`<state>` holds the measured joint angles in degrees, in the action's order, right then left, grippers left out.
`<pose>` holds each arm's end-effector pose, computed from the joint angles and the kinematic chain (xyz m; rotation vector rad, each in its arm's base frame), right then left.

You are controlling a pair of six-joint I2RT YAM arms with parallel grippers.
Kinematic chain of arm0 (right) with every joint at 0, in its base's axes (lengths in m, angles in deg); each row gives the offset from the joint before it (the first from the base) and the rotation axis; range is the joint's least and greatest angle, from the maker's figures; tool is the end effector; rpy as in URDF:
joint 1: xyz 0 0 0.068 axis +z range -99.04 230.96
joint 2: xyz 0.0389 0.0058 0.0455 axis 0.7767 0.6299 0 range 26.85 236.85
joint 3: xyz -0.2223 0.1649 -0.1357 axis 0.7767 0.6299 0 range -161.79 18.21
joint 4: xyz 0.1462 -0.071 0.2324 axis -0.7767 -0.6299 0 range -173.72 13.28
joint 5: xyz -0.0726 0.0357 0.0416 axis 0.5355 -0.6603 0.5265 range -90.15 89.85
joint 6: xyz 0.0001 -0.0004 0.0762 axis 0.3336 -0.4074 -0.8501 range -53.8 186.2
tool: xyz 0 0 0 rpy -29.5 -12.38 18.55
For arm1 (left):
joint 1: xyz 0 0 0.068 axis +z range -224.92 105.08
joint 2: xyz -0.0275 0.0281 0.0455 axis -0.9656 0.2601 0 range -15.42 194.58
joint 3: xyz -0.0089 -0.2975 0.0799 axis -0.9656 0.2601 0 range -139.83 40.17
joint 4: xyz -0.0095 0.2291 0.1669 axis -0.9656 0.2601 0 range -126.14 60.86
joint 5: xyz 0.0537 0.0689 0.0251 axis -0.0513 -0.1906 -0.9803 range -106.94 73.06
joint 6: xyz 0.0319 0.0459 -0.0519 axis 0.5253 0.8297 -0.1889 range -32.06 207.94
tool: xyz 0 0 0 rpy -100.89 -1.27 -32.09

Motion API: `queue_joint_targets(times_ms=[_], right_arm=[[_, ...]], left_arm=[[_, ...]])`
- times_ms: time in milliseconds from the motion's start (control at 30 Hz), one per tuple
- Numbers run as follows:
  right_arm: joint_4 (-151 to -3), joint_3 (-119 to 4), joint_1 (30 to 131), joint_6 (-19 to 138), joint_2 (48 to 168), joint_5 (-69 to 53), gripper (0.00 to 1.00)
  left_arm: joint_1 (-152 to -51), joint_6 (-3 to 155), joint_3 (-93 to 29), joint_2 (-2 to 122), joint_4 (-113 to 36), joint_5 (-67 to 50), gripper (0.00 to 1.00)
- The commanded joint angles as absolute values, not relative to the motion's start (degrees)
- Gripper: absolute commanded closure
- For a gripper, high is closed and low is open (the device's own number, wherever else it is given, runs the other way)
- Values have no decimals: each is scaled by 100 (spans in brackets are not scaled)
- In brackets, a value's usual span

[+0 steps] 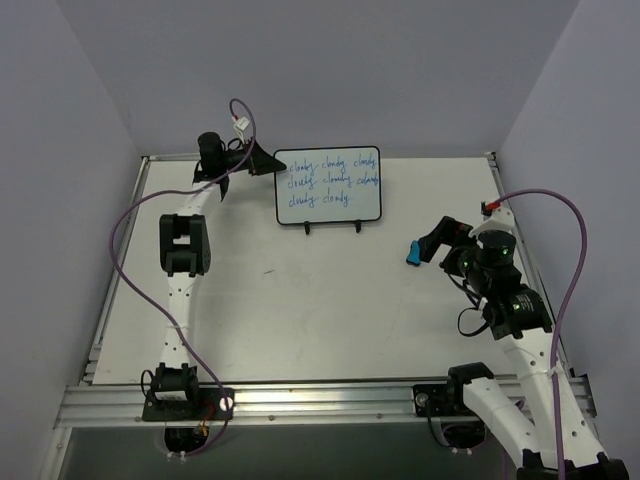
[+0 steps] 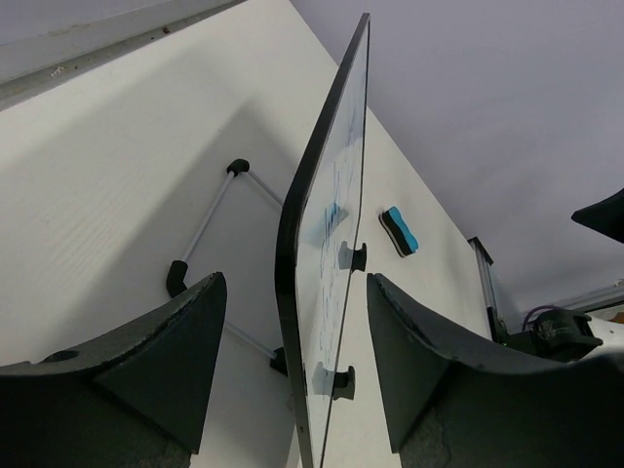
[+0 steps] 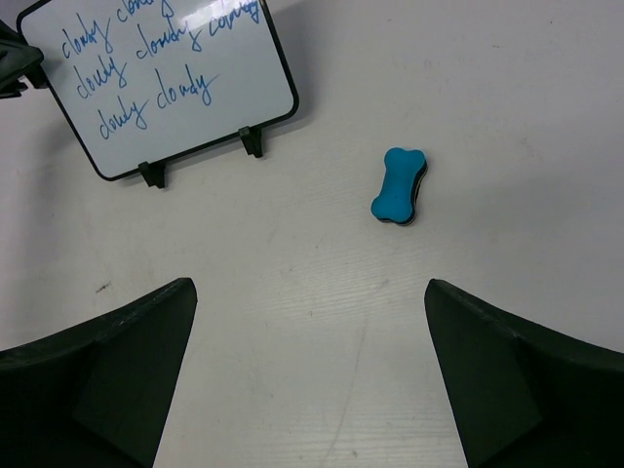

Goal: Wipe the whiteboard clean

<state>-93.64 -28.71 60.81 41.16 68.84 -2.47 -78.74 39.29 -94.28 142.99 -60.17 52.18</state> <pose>0.1913 0.0359 0.3686 0.2090 1.7926 0.4731 0.6605 -0.1047 0.1699 0.3872 1.7938 -1.6020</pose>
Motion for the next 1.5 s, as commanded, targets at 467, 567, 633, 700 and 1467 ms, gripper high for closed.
queue_joint_targets(times_ms=[467, 567, 633, 700, 1467], right_arm=[[-9289, -2952, 6133, 4212, 6982, -173, 0], [-9289, -2916, 6133, 4221, 6974, -147, 0], [-9289, -2908, 6124, 4221, 6974, -146, 0], [-9280, -2907, 6133, 4203, 6974, -146, 0], [-9236, -2837, 6142, 4141, 6912, -85, 0]], left_arm=[[-7941, 3450, -10608, 14823, -6540, 5144, 47], [-7941, 3415, -10608, 14885, -6619, 5135, 61], [-7941, 3362, -10643, 14911, -6707, 5144, 65], [-7941, 3292, -10678, 14964, -6760, 5170, 69], [-7853, 1613, -10538, 15122, -8615, 4845, 98]])
